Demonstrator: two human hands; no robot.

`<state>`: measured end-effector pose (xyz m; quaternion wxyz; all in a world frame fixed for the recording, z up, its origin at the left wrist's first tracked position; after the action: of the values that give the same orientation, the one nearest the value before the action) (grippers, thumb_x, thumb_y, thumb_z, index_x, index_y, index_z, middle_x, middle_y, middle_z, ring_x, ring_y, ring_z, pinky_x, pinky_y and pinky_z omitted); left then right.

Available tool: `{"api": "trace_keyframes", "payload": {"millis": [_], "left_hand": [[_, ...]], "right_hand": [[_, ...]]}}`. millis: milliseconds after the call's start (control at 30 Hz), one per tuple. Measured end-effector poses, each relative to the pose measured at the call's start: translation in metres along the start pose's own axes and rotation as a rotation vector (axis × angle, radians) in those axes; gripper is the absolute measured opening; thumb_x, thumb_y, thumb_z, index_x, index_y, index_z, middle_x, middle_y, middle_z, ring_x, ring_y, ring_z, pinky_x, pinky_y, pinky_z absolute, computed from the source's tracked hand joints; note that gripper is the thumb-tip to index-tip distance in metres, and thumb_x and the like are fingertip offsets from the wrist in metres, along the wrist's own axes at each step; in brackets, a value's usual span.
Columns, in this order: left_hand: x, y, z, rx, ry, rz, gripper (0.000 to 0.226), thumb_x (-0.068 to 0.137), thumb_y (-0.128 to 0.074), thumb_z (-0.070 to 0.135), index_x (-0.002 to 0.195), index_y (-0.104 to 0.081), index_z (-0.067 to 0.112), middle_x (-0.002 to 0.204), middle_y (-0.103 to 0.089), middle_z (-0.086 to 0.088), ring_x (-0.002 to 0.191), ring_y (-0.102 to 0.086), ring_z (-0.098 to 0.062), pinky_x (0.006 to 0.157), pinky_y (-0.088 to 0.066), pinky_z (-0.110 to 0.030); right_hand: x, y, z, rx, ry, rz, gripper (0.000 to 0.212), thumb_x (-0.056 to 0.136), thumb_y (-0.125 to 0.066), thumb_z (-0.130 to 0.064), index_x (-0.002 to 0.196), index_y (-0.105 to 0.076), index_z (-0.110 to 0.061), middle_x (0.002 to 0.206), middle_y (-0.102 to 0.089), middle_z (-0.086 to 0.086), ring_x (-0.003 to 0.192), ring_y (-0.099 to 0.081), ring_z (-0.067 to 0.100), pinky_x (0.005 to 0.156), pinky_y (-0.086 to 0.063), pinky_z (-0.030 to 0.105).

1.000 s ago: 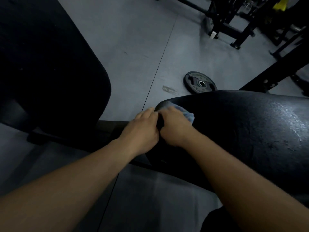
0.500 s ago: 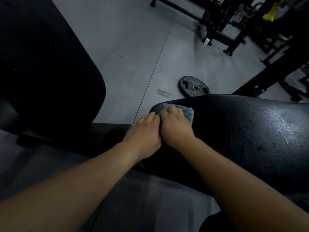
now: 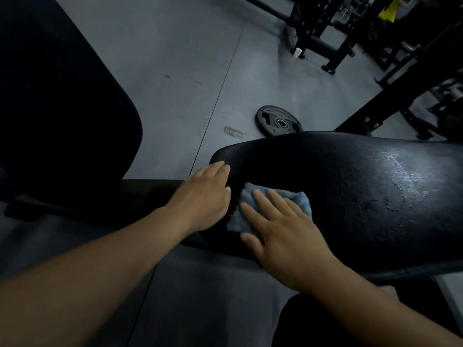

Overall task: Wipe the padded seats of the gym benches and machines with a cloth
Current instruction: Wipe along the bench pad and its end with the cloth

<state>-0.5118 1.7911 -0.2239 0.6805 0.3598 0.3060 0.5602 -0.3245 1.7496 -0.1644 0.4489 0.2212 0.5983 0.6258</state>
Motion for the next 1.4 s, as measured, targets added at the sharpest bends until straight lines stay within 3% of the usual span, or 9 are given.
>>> {"api": "trace_keyframes", "payload": {"millis": [200, 333, 433, 567, 767, 967, 1167, 1333, 1400], "left_hand": [[-0.007, -0.003, 0.012, -0.004, -0.066, -0.005, 0.059, 0.104, -0.032, 0.039, 0.156, -0.019, 0.015, 0.165, -0.017, -0.002, 0.151, -0.014, -0.018, 0.122, -0.019, -0.042], [-0.008, -0.005, 0.019, -0.006, -0.088, 0.008, 0.059, 0.104, -0.033, 0.039, 0.156, -0.021, 0.015, 0.164, -0.019, -0.002, 0.151, -0.015, -0.017, 0.123, -0.018, -0.040], [-0.008, -0.003, 0.023, -0.020, -0.095, 0.015, 0.059, 0.104, -0.033, 0.039, 0.157, -0.020, 0.015, 0.165, -0.017, -0.002, 0.151, -0.014, -0.017, 0.123, -0.017, -0.040], [-0.005, -0.003, 0.030, -0.033, -0.105, 0.038, 0.059, 0.104, -0.033, 0.039, 0.157, -0.021, 0.016, 0.165, -0.017, -0.001, 0.151, -0.013, -0.016, 0.123, -0.016, -0.039], [-0.008, -0.008, 0.040, -0.020, -0.148, 0.028, 0.058, 0.104, -0.034, 0.038, 0.157, -0.021, 0.017, 0.165, -0.018, -0.001, 0.151, -0.014, -0.016, 0.123, -0.017, -0.038], [-0.010, -0.008, 0.061, -0.030, -0.178, 0.054, 0.059, 0.103, -0.033, 0.040, 0.156, -0.023, 0.018, 0.165, -0.019, 0.001, 0.151, -0.014, -0.013, 0.123, -0.017, -0.037], [-0.005, 0.001, 0.091, -0.042, -0.177, 0.091, 0.058, 0.104, -0.036, 0.036, 0.157, -0.023, 0.018, 0.165, -0.017, 0.003, 0.151, -0.012, -0.011, 0.122, -0.009, -0.029], [-0.005, -0.004, 0.117, -0.055, -0.159, 0.095, 0.058, 0.104, -0.036, 0.036, 0.157, -0.023, 0.018, 0.165, -0.018, 0.003, 0.151, -0.012, -0.011, 0.121, -0.011, -0.029], [-0.002, -0.005, 0.126, -0.066, -0.146, 0.098, 0.058, 0.103, -0.037, 0.036, 0.157, -0.023, 0.018, 0.165, -0.018, 0.003, 0.151, -0.012, -0.011, 0.122, -0.013, -0.032]], "right_hand": [[0.038, 0.013, 0.023, -0.034, -0.269, 0.032, 0.085, 0.082, 0.002, -0.063, 0.156, -0.026, -0.030, 0.166, -0.018, 0.008, 0.153, -0.012, 0.032, 0.120, -0.014, 0.047], [-0.015, -0.002, -0.008, 0.001, -0.098, 0.060, 0.065, 0.094, -0.026, -0.056, 0.147, -0.048, -0.026, 0.158, -0.038, 0.011, 0.146, -0.032, 0.036, 0.118, -0.028, 0.051], [-0.032, 0.006, 0.026, -0.007, -0.139, 0.034, 0.063, 0.096, -0.023, -0.058, 0.146, -0.048, -0.028, 0.157, -0.040, 0.007, 0.145, -0.034, 0.032, 0.116, -0.032, 0.049], [0.032, 0.021, 0.049, -0.022, -0.396, -0.007, 0.065, 0.098, -0.018, -0.062, 0.157, -0.021, -0.032, 0.167, -0.011, 0.010, 0.152, -0.008, 0.035, 0.121, -0.011, 0.049], [-0.040, 0.000, 0.009, 0.001, -0.160, 0.055, 0.065, 0.094, -0.028, -0.061, 0.148, -0.046, -0.030, 0.158, -0.037, 0.010, 0.147, -0.030, 0.036, 0.119, -0.025, 0.051], [0.007, 0.020, 0.053, -0.020, -0.341, 0.044, 0.067, 0.097, -0.016, -0.060, 0.157, -0.026, -0.031, 0.166, -0.017, 0.008, 0.153, -0.010, 0.034, 0.121, -0.012, 0.048], [-0.061, 0.008, 0.047, 0.020, -0.148, 0.063, 0.063, 0.094, -0.028, -0.057, 0.145, -0.051, -0.027, 0.154, -0.045, 0.008, 0.144, -0.036, 0.033, 0.117, -0.030, 0.048], [-0.026, 0.028, 0.079, 0.000, -0.338, 0.050, 0.076, 0.089, -0.005, -0.060, 0.155, -0.029, -0.031, 0.165, -0.020, 0.010, 0.152, -0.013, 0.036, 0.120, -0.013, 0.049], [-0.032, 0.018, 0.056, 0.018, -0.275, 0.072, 0.073, 0.091, -0.010, -0.058, 0.154, -0.034, -0.028, 0.162, -0.027, 0.014, 0.149, -0.019, 0.041, 0.120, -0.014, 0.052]]}}
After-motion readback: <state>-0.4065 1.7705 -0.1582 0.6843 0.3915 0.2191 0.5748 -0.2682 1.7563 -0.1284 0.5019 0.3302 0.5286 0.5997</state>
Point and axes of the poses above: each hand's wrist, its own x-axis towards the middle knuckle, its own y-axis out of the back of the hand, z = x × y, the point moved 1 cm from there along x, towards the middle knuckle
